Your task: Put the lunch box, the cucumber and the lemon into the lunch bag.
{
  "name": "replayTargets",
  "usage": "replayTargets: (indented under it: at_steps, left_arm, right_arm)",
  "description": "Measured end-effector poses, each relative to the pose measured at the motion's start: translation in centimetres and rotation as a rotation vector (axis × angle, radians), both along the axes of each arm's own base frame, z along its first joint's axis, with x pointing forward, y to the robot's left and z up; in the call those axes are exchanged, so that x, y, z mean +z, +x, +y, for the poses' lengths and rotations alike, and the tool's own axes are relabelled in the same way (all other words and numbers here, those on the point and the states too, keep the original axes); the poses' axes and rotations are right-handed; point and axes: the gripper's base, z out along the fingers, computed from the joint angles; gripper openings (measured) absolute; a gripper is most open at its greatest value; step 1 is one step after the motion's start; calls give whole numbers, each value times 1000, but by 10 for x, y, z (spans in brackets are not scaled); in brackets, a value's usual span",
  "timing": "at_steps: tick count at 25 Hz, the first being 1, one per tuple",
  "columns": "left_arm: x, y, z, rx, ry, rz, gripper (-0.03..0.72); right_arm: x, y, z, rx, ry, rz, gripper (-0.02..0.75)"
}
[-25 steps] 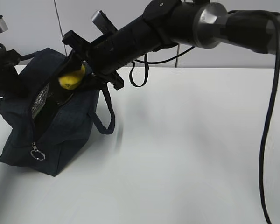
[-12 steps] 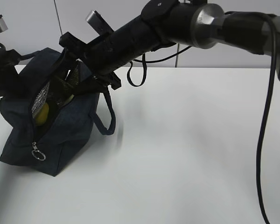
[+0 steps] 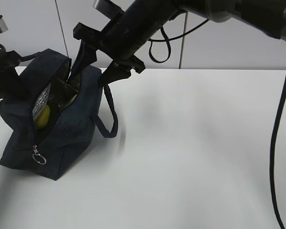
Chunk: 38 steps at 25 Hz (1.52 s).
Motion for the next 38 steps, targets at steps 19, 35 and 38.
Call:
replayTargets:
  at_steps: [19, 35, 38]
  left_arm:
    - [0, 0, 0, -1, -2, 3, -8]
    - [3, -1, -6, 8, -80, 24, -8]
    - [4, -3, -8, 3, -101, 36, -8]
  right_arm:
    - [-36, 12, 7, -95, -251, -2, 496]
    - [-43, 13, 7, -94, -259, 7, 246]
    - [-44, 14, 5, -89, -281, -12, 78]
